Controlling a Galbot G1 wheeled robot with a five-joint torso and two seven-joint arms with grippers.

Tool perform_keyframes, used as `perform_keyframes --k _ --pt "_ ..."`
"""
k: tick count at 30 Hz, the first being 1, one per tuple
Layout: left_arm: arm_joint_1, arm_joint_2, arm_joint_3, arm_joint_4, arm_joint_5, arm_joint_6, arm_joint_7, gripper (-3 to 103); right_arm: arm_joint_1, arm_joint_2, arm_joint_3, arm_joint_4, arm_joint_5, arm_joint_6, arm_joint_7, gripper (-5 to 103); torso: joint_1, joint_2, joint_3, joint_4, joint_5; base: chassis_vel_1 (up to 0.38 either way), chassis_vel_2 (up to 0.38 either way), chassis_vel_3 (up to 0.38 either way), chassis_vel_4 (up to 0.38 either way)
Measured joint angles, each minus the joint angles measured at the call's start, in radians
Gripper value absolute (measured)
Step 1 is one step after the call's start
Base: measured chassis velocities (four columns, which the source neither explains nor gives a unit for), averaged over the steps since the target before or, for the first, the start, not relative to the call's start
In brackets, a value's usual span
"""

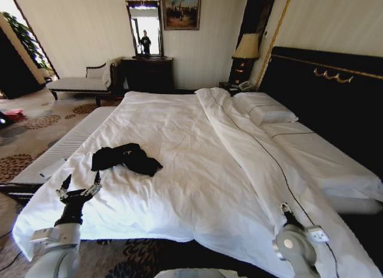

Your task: Fold the clothes on the bed.

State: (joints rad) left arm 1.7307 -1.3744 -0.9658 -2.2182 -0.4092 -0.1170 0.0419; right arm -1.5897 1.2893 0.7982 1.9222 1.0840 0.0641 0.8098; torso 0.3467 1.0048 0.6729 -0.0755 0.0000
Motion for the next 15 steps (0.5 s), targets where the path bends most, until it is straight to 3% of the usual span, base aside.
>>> perform_keyframes --k 3,5,8,15 --pt "-0.002 0.005 0.007 -0.004 0.004 0.003 0.000 100 0.002 0.011 -0.025 -0.031 0.132 0.054 -0.128 100 0.000 0.000 0.000 -0.0001 0.0000 0.000 0.000 0.000 0.000" --pt "-0.002 0.007 0.007 -0.004 0.004 0.004 -0.001 100 0.002 0.014 -0.032 -0.031 0.152 0.059 -0.150 100 0.000 0.000 0.000 -0.0001 0.0000 0.000 0.000 0.000 0.000" --pt "-0.001 0.017 0.006 -0.006 0.003 0.006 -0.001 100 0.012 0.036 -0.083 -0.032 0.198 0.083 -0.257 100 0.000 0.000 0.000 -0.0002 -0.0001 0.000 0.000 0.000 0.000" --pt "0.007 0.028 -0.006 -0.008 -0.008 0.006 -0.001 100 0.044 0.060 -0.141 -0.013 0.218 0.103 -0.345 100 0.000 0.000 0.000 0.0000 0.0000 0.000 0.000 0.000 0.000"
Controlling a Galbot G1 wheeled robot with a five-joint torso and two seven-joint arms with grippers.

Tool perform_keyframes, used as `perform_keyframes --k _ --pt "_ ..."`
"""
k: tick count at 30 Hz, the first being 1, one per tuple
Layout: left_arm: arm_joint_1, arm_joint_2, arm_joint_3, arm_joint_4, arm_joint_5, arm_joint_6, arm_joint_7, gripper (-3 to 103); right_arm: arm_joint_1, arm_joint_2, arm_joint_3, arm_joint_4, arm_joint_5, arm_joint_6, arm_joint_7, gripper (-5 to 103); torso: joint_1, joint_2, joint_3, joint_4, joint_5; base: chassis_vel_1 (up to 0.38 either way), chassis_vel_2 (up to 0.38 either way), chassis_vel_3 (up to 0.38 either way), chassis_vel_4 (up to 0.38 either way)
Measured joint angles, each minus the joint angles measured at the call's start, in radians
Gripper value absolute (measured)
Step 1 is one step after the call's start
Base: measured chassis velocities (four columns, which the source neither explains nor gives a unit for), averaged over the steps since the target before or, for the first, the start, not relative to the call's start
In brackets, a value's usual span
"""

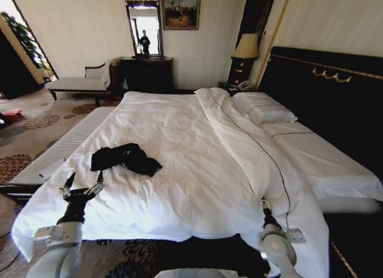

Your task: Fold the clothes on the bed.

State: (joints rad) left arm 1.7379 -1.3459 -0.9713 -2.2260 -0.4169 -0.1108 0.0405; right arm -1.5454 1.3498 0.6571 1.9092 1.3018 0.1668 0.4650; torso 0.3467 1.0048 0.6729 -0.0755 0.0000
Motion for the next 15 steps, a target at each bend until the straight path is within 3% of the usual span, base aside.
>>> perform_keyframes --k 4,8,15 --pt "-0.001 0.010 -0.013 0.006 -0.015 -0.002 0.000 100 0.000 -0.007 0.022 0.054 0.011 0.025 -0.070 100 0.000 0.000 0.000 0.0004 0.0005 0.000 0.000 0.000 0.000" --pt "-0.009 0.014 -0.012 0.017 -0.019 -0.004 0.000 100 -0.028 -0.032 0.085 0.147 0.009 0.037 -0.086 100 0.000 0.000 0.000 0.0005 0.0000 0.000 0.000 0.000 0.000" --pt "-0.034 0.010 0.025 0.039 -0.006 -0.004 0.000 100 -0.115 -0.057 0.177 0.309 -0.028 0.022 0.001 100 0.000 0.000 0.000 0.0003 0.0000 0.000 0.000 0.000 0.000"
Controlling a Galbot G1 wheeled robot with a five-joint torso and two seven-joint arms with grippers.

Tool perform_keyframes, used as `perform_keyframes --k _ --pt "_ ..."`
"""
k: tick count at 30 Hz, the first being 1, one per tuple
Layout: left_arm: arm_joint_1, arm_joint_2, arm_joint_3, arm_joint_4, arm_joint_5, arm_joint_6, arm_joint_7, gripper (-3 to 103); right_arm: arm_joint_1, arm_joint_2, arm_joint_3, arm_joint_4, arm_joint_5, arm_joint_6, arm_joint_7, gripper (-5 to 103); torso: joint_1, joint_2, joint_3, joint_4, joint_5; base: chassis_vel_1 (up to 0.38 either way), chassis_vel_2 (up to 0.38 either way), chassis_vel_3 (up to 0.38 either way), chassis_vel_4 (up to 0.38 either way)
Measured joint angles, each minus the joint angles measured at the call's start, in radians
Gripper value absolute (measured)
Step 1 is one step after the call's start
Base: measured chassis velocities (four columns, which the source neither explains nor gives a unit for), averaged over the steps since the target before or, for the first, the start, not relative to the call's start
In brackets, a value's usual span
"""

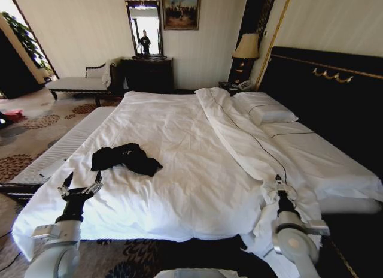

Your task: Fold the clothes on the bed.

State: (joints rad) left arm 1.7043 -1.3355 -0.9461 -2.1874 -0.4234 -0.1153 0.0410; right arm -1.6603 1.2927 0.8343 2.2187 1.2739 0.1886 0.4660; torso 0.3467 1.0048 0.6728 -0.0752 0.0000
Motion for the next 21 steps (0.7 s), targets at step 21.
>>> perform_keyframes --k 21 --pt "-0.005 0.010 -0.005 -0.019 -0.037 0.031 -0.026 100 -0.010 -0.150 -0.019 0.135 -0.138 -0.064 -0.029 100 0.000 0.000 0.000 0.0000 0.0001 0.000 0.000 0.000 0.000"
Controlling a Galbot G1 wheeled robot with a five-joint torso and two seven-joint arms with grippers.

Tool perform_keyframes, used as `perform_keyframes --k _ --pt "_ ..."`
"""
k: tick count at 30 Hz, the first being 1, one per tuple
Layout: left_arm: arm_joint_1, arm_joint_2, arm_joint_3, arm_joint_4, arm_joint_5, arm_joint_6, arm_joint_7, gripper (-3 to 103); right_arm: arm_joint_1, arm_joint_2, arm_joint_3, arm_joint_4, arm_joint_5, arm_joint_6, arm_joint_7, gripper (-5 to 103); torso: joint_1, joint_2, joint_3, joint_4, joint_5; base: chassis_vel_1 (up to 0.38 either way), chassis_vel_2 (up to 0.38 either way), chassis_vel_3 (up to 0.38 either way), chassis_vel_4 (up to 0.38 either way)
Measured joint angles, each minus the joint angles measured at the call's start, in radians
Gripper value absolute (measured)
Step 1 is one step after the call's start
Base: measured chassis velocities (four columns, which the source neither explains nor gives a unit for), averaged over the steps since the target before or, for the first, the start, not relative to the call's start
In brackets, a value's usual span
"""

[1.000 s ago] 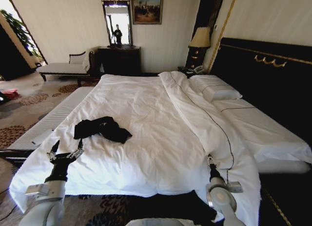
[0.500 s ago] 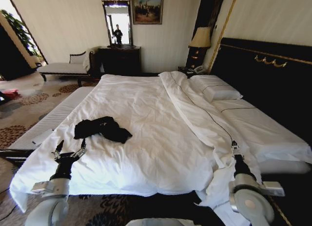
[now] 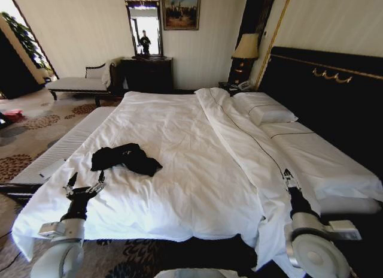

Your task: Fold the clothes on the bed.

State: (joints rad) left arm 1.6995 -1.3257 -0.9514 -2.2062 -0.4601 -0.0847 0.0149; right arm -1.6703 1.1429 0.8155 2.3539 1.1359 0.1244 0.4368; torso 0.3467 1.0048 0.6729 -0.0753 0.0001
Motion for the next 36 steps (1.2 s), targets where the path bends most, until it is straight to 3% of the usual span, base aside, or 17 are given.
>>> perform_keyframes --k 1,3,4,7,12,20,25,28,31,36 --pt "0.003 0.004 -0.006 -0.018 -0.015 0.023 -0.015 100 0.031 -0.073 -0.021 -0.026 -0.019 0.018 -0.084 100 0.000 0.000 0.000 0.0002 0.0000 0.000 0.000 0.000 0.000" --pt "0.005 0.010 -0.013 -0.038 -0.034 0.061 -0.038 100 0.077 -0.149 -0.052 -0.067 -0.030 0.035 -0.185 100 0.000 0.000 0.000 0.0002 0.0001 0.000 0.000 0.000 0.000" --pt "0.005 0.010 -0.013 -0.038 -0.034 0.061 -0.038 100 0.077 -0.149 -0.052 -0.067 -0.030 0.035 -0.185 100 0.000 0.000 0.000 0.0002 0.0001 0.000 0.000 0.000 0.000" --pt "0.005 0.032 -0.023 -0.076 -0.081 0.169 -0.091 100 0.163 -0.239 -0.103 -0.139 -0.035 0.046 -0.319 100 0.000 0.000 0.000 0.0004 -0.0001 0.000 0.000 0.000 0.000" --pt "-0.015 0.081 -0.030 -0.073 -0.120 0.249 -0.134 100 0.260 -0.285 -0.172 -0.209 -0.038 0.051 -0.412 100 0.000 0.000 0.000 -0.0007 -0.0001 0.000 0.000 0.000 0.000" --pt "-0.028 0.137 -0.087 -0.043 -0.197 0.287 -0.160 100 0.463 -0.302 -0.383 -0.311 -0.017 0.045 -0.409 100 0.000 0.000 0.000 -0.0001 -0.0002 0.000 0.000 0.000 0.000" --pt "-0.019 0.132 -0.113 -0.048 -0.226 0.291 -0.169 100 0.568 -0.292 -0.496 -0.374 -0.002 0.045 -0.401 100 0.000 0.000 0.000 0.0003 -0.0001 0.000 0.000 0.000 0.000" --pt "-0.009 0.122 -0.118 -0.051 -0.226 0.289 -0.169 100 0.586 -0.278 -0.523 -0.393 -0.002 0.057 -0.392 100 0.000 0.000 0.000 0.0003 -0.0001 0.000 0.000 0.000 0.000" --pt "0.004 0.105 -0.127 -0.060 -0.226 0.283 -0.168 100 0.582 -0.271 -0.541 -0.417 -0.014 0.131 -0.386 100 0.000 0.000 0.000 0.0000 -0.0002 0.000 0.000 0.000 0.000" --pt "0.014 0.091 -0.128 -0.076 -0.223 0.281 -0.169 100 0.562 -0.280 -0.515 -0.429 -0.030 0.154 -0.386 100 0.000 0.000 0.000 -0.0002 -0.0002 0.000 0.000 0.000 0.000"
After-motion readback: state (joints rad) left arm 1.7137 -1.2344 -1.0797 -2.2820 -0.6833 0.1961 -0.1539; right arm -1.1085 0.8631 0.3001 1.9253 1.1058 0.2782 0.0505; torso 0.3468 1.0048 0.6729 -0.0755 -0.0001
